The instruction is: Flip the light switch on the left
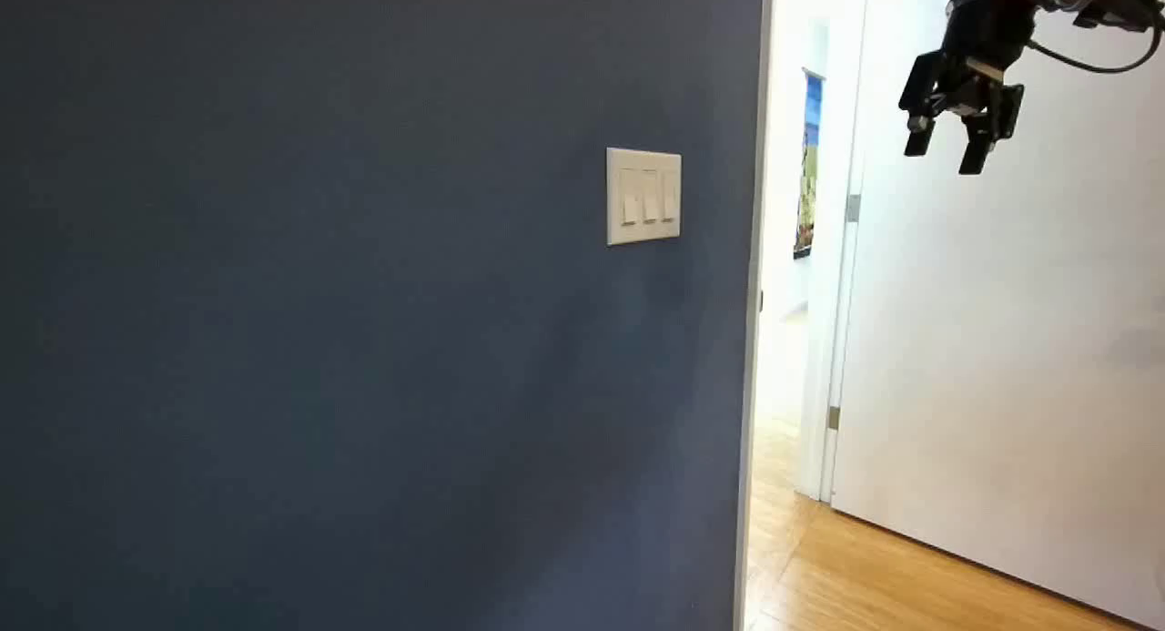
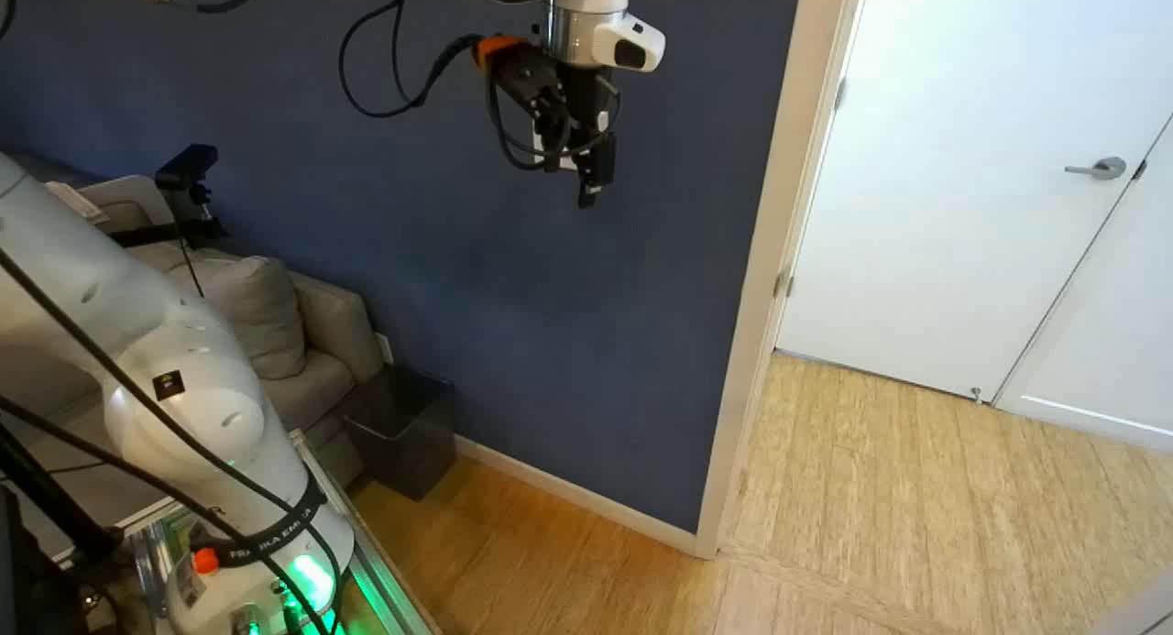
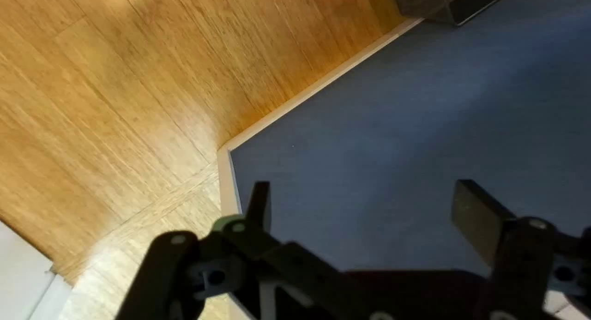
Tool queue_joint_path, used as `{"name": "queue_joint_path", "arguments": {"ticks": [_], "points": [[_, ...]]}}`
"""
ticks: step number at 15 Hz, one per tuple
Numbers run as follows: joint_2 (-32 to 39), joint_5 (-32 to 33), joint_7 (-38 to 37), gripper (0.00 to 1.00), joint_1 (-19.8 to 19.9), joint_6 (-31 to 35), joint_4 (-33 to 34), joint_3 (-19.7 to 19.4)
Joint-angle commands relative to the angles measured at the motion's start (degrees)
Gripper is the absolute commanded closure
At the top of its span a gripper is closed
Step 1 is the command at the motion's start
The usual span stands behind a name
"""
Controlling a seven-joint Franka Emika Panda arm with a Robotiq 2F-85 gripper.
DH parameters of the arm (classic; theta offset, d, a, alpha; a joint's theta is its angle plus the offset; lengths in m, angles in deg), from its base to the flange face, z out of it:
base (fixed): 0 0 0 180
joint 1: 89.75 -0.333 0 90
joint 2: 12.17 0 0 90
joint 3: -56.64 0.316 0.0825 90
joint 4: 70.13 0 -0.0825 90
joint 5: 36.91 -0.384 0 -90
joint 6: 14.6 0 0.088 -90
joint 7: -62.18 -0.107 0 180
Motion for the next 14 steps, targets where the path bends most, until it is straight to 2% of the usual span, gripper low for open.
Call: {"name": "queue_joint_path", "arguments": {"ticks": [1,5,14], "points": [[0.2,-0.4,0.4,0.00,1.4,-0.2,0.2,1.1],[0.2,-0.4,0.4,0.00,1.4,-0.2,0.2,1.1],[2.1,-12.5,8.2,0.00,-6.0,0.6,0.7,6.8]]}}
